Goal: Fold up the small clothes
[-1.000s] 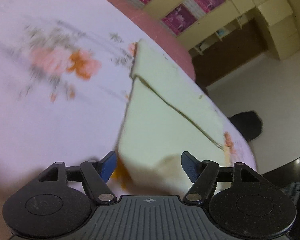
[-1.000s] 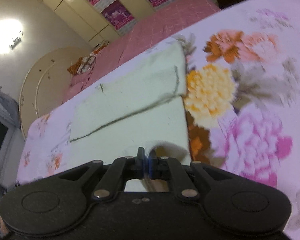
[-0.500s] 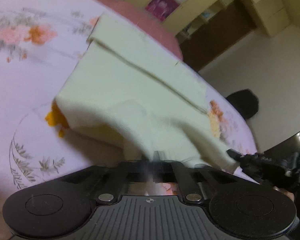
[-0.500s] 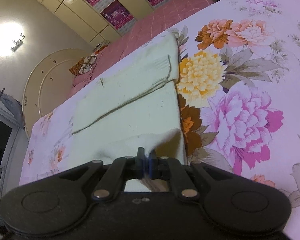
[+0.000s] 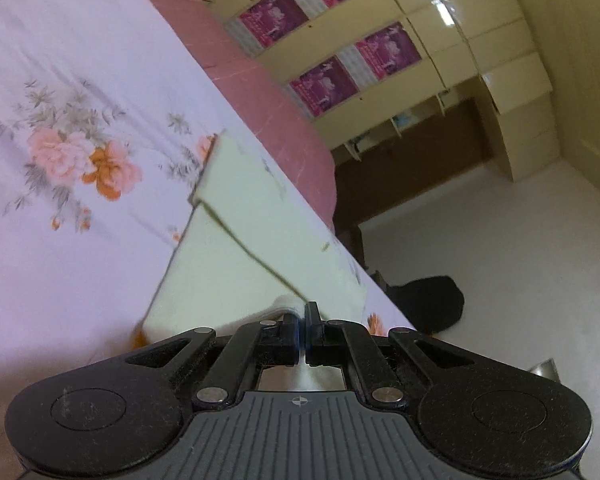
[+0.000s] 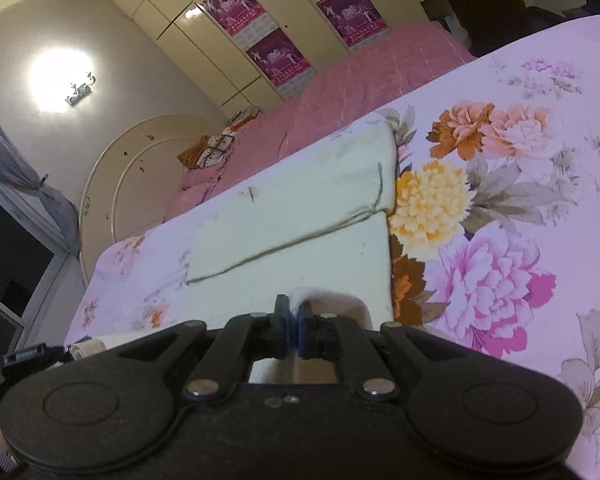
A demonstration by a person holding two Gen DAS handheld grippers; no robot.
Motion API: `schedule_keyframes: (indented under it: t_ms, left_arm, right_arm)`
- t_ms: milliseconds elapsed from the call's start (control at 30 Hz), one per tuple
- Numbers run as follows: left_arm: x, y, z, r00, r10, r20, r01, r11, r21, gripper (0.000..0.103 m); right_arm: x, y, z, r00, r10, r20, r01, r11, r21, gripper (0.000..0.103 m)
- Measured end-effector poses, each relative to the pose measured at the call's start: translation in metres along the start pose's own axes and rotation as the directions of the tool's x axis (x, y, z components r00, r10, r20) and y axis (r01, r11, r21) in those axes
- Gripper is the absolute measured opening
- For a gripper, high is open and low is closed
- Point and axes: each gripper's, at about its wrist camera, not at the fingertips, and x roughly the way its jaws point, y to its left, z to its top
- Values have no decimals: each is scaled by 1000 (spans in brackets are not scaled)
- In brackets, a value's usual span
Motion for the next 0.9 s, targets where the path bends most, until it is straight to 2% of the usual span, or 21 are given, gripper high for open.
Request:
schedule_keyframes:
  t_ms: [267,600,733,800,867,900]
  left_arm:
    - [94,-7,55,999,25,-34,-25,1000,-13,2]
    - [215,30,127,990,101,-101,-104,994,-24,2]
    - [252,39,141,988,75,-131,-75,997,8,3]
    - [259,36,145,993,45,-108,-42,998,35,3]
    - [265,34,146,996,15,-92,-11,999,41,3]
    - [268,33,146,996,10,-93,-5,999,54,3]
  right_arm:
    - [33,-7,38,1000,0,0,0,997,73,5]
    - [138,-55,104,999,-25,-39,34,965,260,5]
    - [180,-76,121,997,-40,-58,57,942,329,5]
    - [198,-82,127,994,-81,-80,102,943,317,5]
    - [210,-84,130,995,-75,-68,93,945,314,9]
    - [214,-84,132,997,-63,-44,74,947,312,16]
